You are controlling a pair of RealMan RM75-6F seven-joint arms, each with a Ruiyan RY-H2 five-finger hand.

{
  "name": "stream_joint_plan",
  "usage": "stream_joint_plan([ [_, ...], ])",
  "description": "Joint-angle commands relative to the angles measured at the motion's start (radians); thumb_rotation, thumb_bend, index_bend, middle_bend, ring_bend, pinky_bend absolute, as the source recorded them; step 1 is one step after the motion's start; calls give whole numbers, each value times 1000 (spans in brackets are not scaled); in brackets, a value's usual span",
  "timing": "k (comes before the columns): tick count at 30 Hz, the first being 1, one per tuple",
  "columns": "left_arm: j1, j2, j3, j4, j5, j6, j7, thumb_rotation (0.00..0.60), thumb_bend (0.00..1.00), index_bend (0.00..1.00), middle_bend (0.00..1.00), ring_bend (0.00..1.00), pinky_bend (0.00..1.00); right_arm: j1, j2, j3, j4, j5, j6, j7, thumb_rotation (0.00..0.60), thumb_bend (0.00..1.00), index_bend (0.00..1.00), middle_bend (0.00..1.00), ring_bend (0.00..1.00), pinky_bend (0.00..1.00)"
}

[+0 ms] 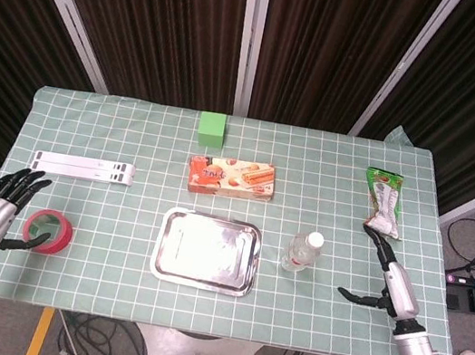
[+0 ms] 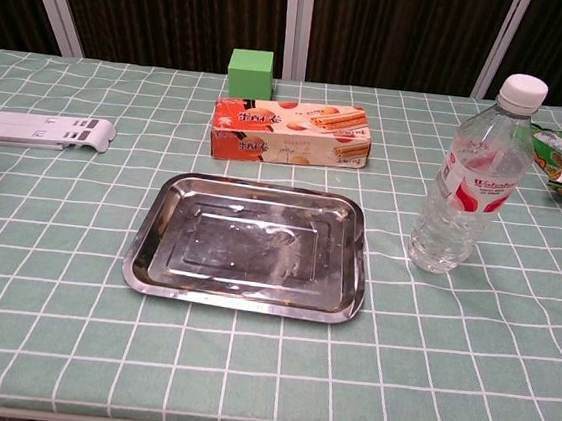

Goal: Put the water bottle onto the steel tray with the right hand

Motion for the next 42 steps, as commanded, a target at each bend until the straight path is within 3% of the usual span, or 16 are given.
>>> stream_joint_plan([
  [1, 0, 2, 1, 1, -1, -1, 0, 419, 220, 183, 187, 97, 164, 53, -115, 5, 131, -36, -24, 195, 600, 0, 0, 52, 0, 0],
  [11, 1, 9, -2, 6, -6, 0, 5, 418, 219, 182, 187, 97, 163, 153, -244, 21, 279, -10, -143, 271, 600, 0, 0, 68, 0, 0],
  [17, 5, 18, -7, 5, -12, 8, 9, 420, 219, 182, 187, 97, 163, 204, -284, 21, 307, -18, -179, 279, 600, 0, 0, 86, 0, 0],
  [20, 4, 11, -6, 11, -11, 7, 8, 419, 219, 182, 187, 97, 163, 223, -303, 31, 316, -7, -191, 263, 600, 0, 12, 145, 8, 12],
  [22, 2, 7, -6, 14, -11, 3, 9, 418, 219, 182, 187, 96, 163, 233, -310, 37, 315, 5, -206, 254, 600, 0, 101, 227, 61, 69],
  [27, -2, 1, -5, 18, -9, -2, 9, 419, 219, 183, 187, 97, 164, 248, -320, 51, 309, 38, -232, 224, 600, 0, 451, 406, 262, 284],
  [30, -1, 4, -7, 17, -11, 0, 6, 420, 219, 182, 187, 97, 164, 253, -323, 56, 307, 56, -246, 214, 600, 4, 553, 466, 315, 350],
  [34, 1, 9, -5, 14, -11, 2, 4, 421, 219, 183, 187, 97, 163, 255, -324, 63, 300, 67, -244, 197, 600, 58, 648, 493, 332, 372],
  [42, 3, 14, -5, 5, -11, 5, -1, 418, 219, 183, 187, 97, 164, 267, -266, 110, 165, 80, -198, 96, 600, 121, 693, 523, 352, 394],
])
